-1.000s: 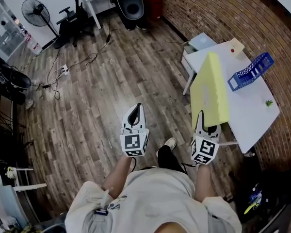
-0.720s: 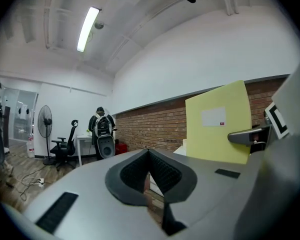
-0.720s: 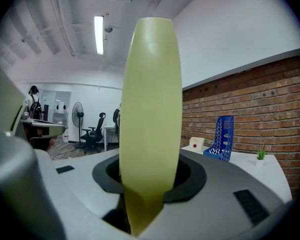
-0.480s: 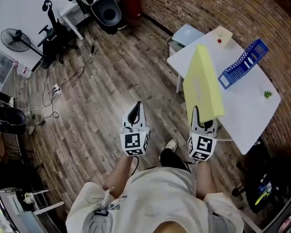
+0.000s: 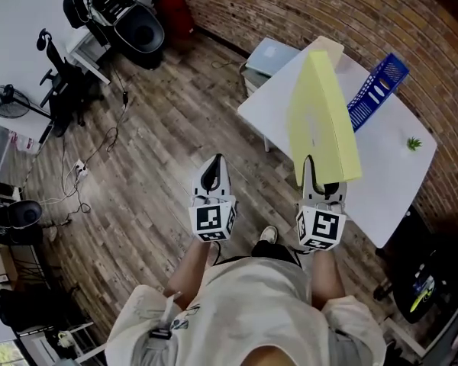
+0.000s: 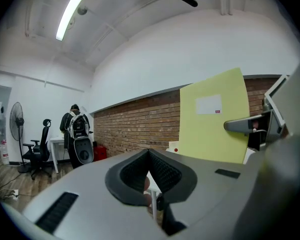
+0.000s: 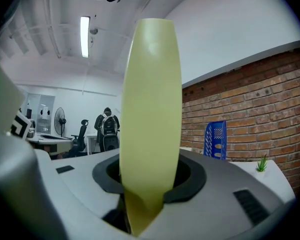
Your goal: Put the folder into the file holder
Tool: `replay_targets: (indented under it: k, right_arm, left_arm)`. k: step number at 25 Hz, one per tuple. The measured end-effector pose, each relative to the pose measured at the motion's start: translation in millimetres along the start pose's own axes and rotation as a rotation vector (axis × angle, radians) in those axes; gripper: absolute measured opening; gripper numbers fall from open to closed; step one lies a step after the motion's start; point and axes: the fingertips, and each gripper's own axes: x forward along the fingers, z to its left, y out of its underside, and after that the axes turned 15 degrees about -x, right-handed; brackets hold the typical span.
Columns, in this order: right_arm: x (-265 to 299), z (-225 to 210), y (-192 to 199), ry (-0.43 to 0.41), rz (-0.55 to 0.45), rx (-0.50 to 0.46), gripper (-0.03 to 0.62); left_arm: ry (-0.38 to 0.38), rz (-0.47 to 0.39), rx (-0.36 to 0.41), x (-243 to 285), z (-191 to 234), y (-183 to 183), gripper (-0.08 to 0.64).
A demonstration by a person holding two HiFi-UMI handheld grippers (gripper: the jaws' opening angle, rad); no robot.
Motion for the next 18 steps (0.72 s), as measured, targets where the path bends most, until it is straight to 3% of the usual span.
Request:
replay_targets:
  k: [12, 18]
  right_arm:
    - [15.1, -66.0, -71.5, 0.153, -0.172, -0.088, 0.169]
    - [19.8, -83.8, -98.6, 0.273, -0.213, -0.144, 0.169]
  left_arm:
    - [0.116, -0.035, -0.012, 70.3, -35.4, -17.0, 0.008]
    - [0.234, -0.047, -0.033, 114.4, -53.6, -24.6, 0.008]
